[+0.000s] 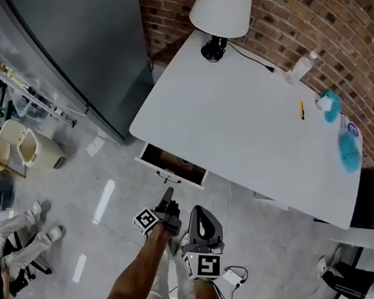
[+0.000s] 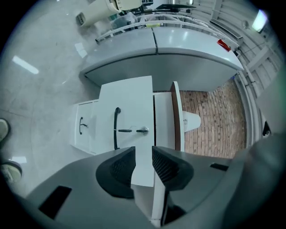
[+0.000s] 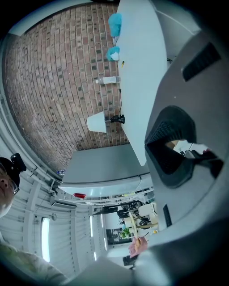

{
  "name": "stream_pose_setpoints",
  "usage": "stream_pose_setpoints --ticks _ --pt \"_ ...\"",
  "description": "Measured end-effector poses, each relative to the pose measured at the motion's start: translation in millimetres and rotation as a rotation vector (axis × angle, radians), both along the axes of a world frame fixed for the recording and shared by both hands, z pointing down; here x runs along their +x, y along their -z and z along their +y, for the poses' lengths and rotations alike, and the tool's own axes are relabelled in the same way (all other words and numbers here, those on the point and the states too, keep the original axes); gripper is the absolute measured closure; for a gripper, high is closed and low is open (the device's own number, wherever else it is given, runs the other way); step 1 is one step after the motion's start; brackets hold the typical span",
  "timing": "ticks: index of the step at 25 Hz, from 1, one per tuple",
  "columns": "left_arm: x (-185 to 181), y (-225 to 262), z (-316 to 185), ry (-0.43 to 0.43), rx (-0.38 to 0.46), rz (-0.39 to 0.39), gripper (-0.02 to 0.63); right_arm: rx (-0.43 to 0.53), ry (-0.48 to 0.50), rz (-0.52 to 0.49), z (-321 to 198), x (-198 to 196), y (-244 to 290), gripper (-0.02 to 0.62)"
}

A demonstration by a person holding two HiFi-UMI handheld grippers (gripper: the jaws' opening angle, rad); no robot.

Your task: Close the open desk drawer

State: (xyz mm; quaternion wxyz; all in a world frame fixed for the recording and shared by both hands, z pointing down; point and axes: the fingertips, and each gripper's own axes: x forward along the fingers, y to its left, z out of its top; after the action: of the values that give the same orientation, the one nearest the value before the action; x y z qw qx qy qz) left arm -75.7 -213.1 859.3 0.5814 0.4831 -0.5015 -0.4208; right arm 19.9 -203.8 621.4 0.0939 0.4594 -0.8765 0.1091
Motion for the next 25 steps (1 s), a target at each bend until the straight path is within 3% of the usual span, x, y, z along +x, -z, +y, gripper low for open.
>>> stream_pose_setpoints --ticks 20,25 --pt "2 -23 -40 0.03 0.016 0.023 0.506 -0.028 0.007 -0.021 -12 10 -15 0.594" --pt "1 -28 -40 0.024 0.003 -0.009 0.506 -0.03 0.003 -0.025 -18 15 -17 0.594"
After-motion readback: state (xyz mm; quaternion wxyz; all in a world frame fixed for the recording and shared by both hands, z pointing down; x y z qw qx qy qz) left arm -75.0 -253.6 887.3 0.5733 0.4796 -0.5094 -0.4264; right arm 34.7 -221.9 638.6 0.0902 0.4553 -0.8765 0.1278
